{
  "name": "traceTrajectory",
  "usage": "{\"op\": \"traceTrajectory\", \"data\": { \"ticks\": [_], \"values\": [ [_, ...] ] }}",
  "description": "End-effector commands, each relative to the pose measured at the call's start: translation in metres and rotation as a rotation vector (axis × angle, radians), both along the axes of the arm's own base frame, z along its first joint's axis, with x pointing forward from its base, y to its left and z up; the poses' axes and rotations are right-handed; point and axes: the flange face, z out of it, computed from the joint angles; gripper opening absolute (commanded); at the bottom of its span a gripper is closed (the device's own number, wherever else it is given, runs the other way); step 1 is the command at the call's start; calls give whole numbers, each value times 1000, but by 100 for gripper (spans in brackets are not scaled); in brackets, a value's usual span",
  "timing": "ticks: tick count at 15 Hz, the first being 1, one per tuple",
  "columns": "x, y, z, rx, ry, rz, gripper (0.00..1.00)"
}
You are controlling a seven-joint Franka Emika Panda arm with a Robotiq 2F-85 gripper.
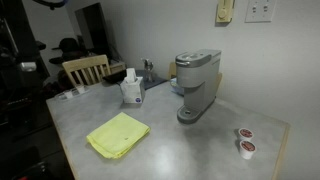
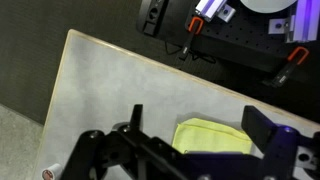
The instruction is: Unfold the yellow towel from right to left
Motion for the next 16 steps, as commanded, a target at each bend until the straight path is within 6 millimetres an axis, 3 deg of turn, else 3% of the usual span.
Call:
{"op": "traceTrajectory", "data": {
  "ticks": [1, 7, 12, 13, 16],
  "values": [
    [0, 0, 0, 0, 1, 0, 100],
    [18, -2, -48, 48, 68, 8, 100],
    [35, -1, -110, 70, 172, 29, 100],
    [24, 0, -84, 48, 125, 19, 100],
    [31, 0, -108, 52, 172, 24, 100]
  ]
}}
